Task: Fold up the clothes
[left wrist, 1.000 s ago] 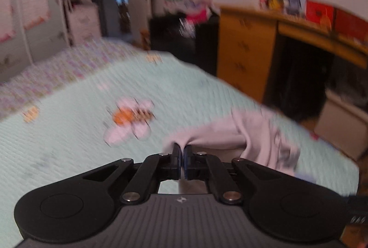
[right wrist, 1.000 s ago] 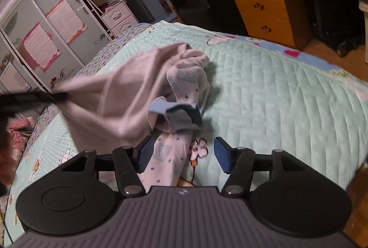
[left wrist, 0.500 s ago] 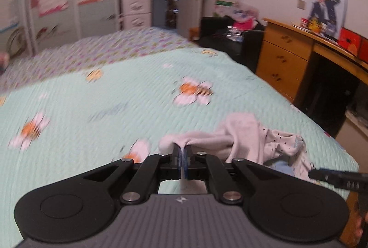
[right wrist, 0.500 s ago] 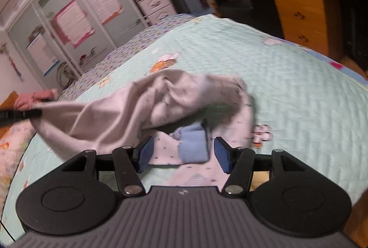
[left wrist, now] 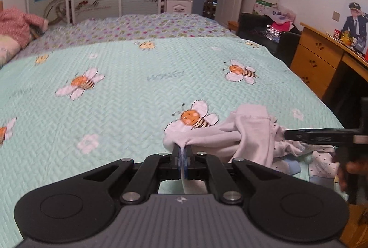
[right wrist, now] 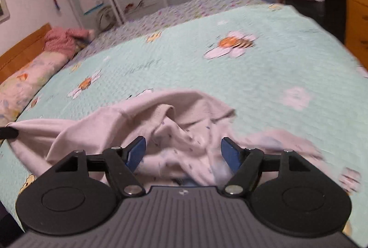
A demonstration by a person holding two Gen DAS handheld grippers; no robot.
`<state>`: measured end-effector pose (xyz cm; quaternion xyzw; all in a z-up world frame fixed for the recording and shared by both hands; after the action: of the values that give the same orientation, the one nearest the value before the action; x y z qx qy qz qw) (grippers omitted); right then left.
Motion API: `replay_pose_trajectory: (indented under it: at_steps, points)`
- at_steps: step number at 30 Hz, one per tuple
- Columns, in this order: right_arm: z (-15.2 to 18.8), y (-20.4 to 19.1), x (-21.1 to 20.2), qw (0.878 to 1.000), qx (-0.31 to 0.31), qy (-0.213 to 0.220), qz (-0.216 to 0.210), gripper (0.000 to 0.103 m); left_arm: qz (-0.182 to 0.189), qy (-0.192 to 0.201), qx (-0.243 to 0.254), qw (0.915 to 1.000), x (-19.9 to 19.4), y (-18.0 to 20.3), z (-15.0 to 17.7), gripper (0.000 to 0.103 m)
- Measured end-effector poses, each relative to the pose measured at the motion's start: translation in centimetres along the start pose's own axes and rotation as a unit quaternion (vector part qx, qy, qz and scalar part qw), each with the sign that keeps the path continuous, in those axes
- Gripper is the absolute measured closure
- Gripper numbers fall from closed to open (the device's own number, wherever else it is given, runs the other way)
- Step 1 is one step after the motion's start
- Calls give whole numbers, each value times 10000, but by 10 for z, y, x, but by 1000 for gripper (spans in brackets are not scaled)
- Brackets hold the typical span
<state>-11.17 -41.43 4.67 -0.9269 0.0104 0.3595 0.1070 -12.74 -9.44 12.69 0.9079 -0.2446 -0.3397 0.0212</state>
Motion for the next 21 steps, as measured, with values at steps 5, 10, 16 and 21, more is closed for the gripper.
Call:
replay_pose_trajectory:
  at_steps: [5,10,16,21]
  points:
    - [2,-24,44,9982,-96,-547,-216,40,100,-89,-61,9999,1,-17,10,101]
    - [5,-50,37,9991,-5,-415,-106,93,176,5,-312,9994,-2,-37,8,101]
    - [-50,-115,-3,9968,17,359,-713,93,-170,620,-442,9970,-33,-87,-37,101]
    - [-108,-168,-22,9842,404,811,-1524,93,-760,1108,-174,9908,-70,-132,-89,101]
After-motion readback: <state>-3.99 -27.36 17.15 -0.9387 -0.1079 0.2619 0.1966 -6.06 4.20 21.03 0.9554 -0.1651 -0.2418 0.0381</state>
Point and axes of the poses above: each gripper's, at about its wrist camera, not at the fingertips, and x roughly the way its jaws point, y to its right, z to its underside, the point moved 2 cm from there along x, roughly the way its jaws point, and after that the axes turned 11 degrees about z, right-handed, at the moved point
